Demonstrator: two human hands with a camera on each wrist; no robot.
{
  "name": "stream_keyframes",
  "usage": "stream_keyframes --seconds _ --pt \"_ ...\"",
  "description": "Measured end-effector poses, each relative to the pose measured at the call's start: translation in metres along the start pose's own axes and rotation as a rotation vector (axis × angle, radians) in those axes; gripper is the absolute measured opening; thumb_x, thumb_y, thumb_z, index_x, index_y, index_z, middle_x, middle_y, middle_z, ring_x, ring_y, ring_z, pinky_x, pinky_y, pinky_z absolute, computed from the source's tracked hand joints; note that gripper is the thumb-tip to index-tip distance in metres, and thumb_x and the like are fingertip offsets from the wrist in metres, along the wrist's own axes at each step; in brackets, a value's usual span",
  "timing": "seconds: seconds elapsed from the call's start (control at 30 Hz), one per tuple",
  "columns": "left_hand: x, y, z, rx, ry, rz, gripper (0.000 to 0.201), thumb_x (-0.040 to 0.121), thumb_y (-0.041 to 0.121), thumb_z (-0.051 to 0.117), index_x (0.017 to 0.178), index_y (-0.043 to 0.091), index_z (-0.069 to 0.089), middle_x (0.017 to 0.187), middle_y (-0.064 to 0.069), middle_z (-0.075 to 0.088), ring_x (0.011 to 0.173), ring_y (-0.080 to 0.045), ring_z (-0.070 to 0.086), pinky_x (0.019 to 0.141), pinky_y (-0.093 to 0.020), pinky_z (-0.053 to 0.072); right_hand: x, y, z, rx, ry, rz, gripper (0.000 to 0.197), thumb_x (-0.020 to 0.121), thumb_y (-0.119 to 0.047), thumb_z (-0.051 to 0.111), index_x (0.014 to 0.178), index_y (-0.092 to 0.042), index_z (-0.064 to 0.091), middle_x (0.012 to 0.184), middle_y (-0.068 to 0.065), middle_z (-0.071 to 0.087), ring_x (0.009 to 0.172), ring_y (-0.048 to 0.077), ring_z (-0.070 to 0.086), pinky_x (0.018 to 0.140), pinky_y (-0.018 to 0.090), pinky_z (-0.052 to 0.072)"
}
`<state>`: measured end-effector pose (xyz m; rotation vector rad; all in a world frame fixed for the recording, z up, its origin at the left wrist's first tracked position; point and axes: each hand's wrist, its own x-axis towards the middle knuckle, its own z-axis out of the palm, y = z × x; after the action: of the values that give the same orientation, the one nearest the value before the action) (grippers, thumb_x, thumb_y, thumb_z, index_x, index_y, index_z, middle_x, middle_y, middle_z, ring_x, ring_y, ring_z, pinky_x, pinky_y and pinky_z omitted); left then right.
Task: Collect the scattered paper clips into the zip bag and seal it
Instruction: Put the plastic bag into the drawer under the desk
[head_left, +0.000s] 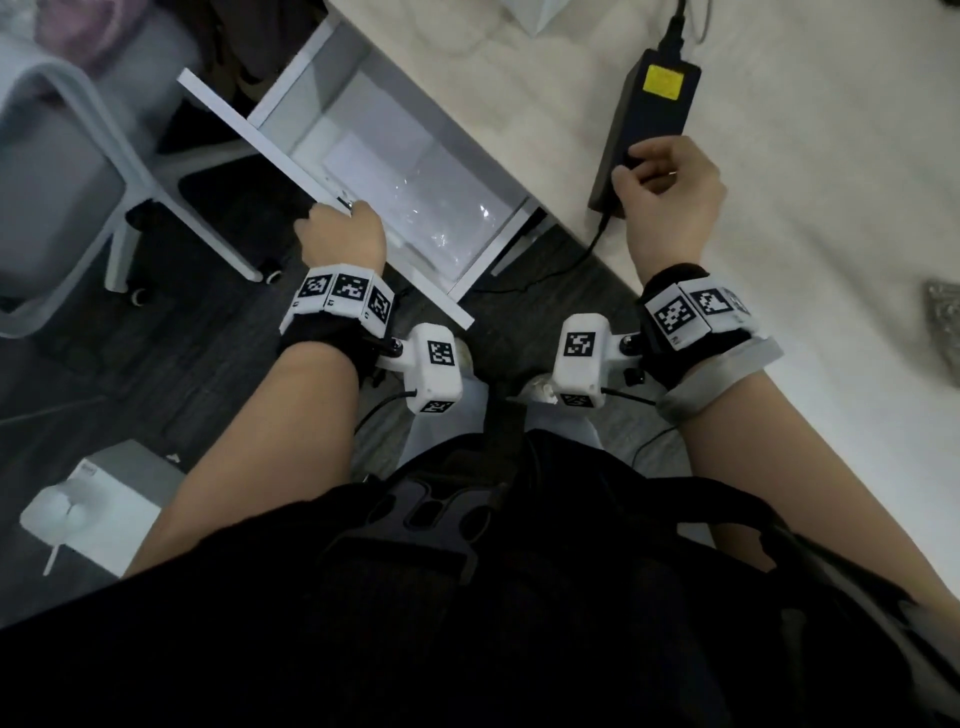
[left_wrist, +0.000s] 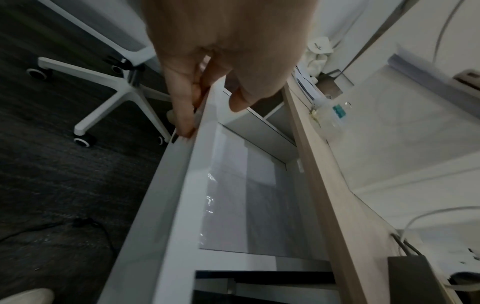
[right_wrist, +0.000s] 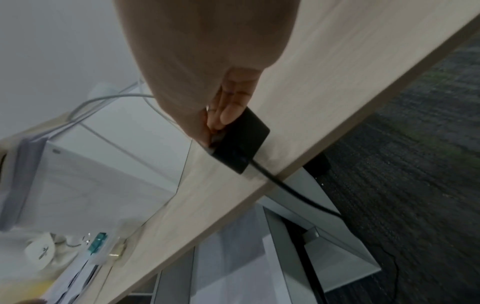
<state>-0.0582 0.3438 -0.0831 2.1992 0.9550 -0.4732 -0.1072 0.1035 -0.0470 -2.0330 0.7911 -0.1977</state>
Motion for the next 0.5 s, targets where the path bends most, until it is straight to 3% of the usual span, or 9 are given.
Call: stream_keyframes --seconds 0.1,0.27,0.43,0.5 --pt "0.014 0.011 0.010 -0.159 -0.053 0.021 0.056 0.066 0.039 0.043 0.098 -0.001 0.065 0.100 -0.016 0.068 0.091 -0.034 0.065 0.083 -0.042 0.056 0.005 0.001 -0.004 0.003 -0.048 0.014 0.012 0.077 -0.010 0.069 0.089 -0.013 0.067 0.069 -0.011 0.057 0.061 0.000 0.051 0.061 0.010 0.044" --pt "0.000 0.052 0.022 -0.254 -0.243 0.141 0.025 0.089 0.025 0.048 0.081 0.004 0.058 0.079 -0.007 0.062 0.071 -0.024 0.068 0.066 -0.034 0.060 0.007 0.003 -0.006 0.035 -0.056 0.014 0.012 0.076 -0.010 0.072 0.084 -0.016 0.065 0.067 -0.013 0.056 0.057 -0.001 0.050 0.059 0.008 0.041" --pt "0.002 0.073 0.042 -0.218 -0.394 0.285 0.030 0.091 0.035 0.054 0.079 0.008 0.059 0.079 -0.008 0.064 0.068 -0.019 0.066 0.059 -0.029 0.058 0.008 0.005 -0.005 0.068 -0.028 0.021 0.013 0.076 -0.009 0.073 0.082 -0.017 0.064 0.066 -0.013 0.056 0.053 -0.005 0.050 0.056 0.006 0.039" --pt "0.005 0.076 0.049 -0.229 -0.415 0.305 0.029 0.092 0.034 0.054 0.086 0.006 0.059 0.083 -0.010 0.063 0.068 -0.017 0.066 0.057 -0.028 0.057 0.008 0.006 -0.005 0.071 -0.019 0.026 0.012 0.076 -0.009 0.073 0.082 -0.016 0.065 0.067 -0.013 0.057 0.054 -0.005 0.051 0.057 0.006 0.039"
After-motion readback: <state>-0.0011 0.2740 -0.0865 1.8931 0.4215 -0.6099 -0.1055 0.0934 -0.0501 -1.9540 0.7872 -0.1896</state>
